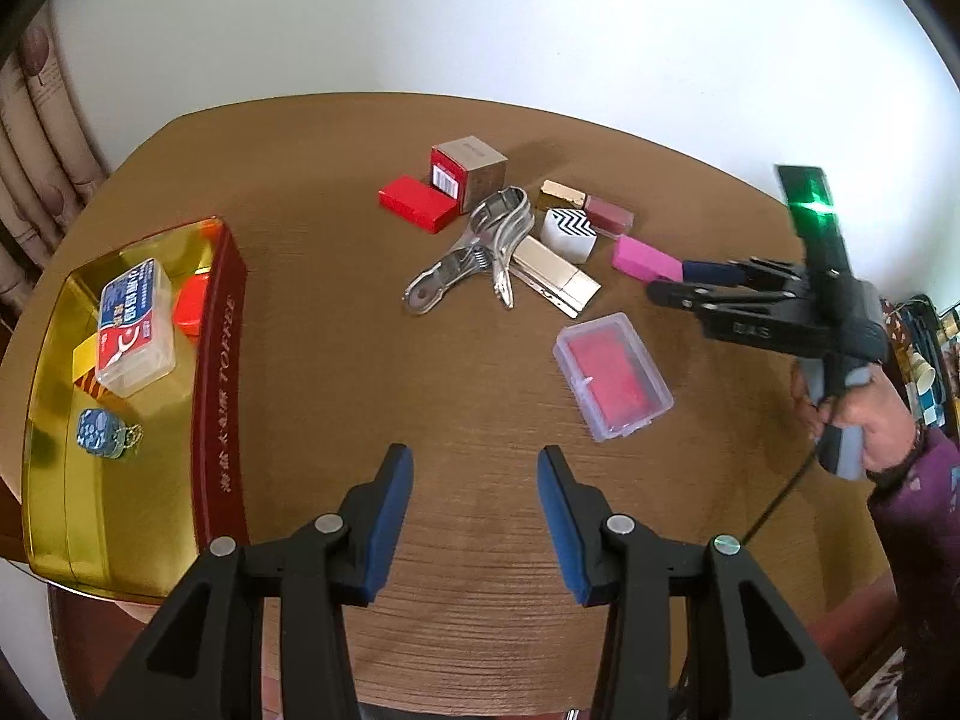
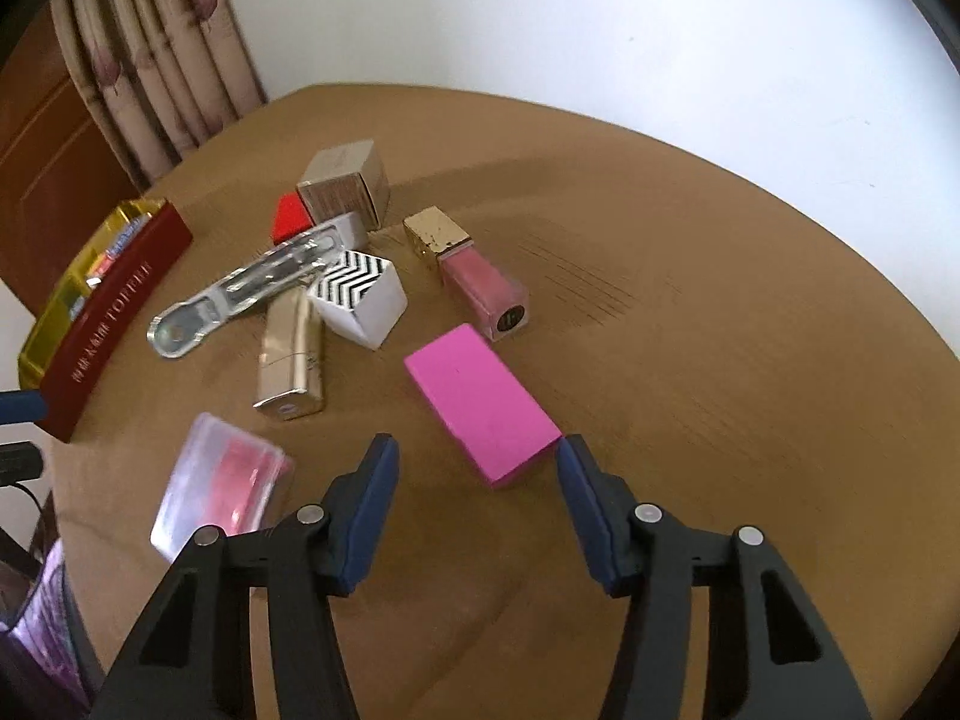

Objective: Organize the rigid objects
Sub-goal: 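Grasp the pink block with the right gripper while the left gripper grasps the clear red-filled box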

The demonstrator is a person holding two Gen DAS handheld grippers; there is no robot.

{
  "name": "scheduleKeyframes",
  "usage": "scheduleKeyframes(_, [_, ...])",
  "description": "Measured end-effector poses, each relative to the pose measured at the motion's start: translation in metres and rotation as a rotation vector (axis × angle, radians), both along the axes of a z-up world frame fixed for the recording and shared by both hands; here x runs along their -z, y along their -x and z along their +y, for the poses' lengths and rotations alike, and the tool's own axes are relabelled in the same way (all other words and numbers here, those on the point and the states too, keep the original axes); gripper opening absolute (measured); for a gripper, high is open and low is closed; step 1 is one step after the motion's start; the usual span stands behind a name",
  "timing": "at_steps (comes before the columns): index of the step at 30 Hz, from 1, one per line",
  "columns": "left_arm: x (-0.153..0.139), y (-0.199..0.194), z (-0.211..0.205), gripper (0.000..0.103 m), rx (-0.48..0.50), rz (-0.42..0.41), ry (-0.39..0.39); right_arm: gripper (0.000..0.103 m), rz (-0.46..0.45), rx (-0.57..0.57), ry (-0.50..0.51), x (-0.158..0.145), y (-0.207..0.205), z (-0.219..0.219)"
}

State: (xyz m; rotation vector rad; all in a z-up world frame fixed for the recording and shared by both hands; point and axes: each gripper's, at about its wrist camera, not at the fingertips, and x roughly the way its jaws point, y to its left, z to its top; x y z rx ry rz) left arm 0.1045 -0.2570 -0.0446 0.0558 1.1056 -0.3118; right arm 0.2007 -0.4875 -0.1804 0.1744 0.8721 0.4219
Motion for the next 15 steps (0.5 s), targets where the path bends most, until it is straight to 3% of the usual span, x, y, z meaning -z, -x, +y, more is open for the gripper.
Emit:
scheduleKeyframes(3, [0.004,-0.005,-0.005,0.044,-0.002,0.029,0.018,0.053,-0.004,-0.018,-0.008,0.001,-0.010,0.003])
scheduleKeyframes(10, [0.014,-0.017,-0.016,0.044,-0.011,0.090,0.052,0.056,-0.060,-0.067,0.098,-0.007,-0.027,0.009])
scheduleKeyframes(13, [0.019,-0.020,-0.021,0.044,-0.011,0.106,0.049,0.056,-0.020,-0.130,0.105,-0.001,-0.038,0.013])
scheduleKeyframes(14, [0.019,-0.020,-0.022,0.044,-0.010,0.110,0.047,0.054,-0.026,-0.134,0.094,-0.002,-0.040,0.012])
scheduleKeyframes(15, [0.020,-0.021,-0.024,0.044,-0.008,0.117,0.047,0.037,-0.019,-0.137,0.086,-0.002,-0.041,0.011])
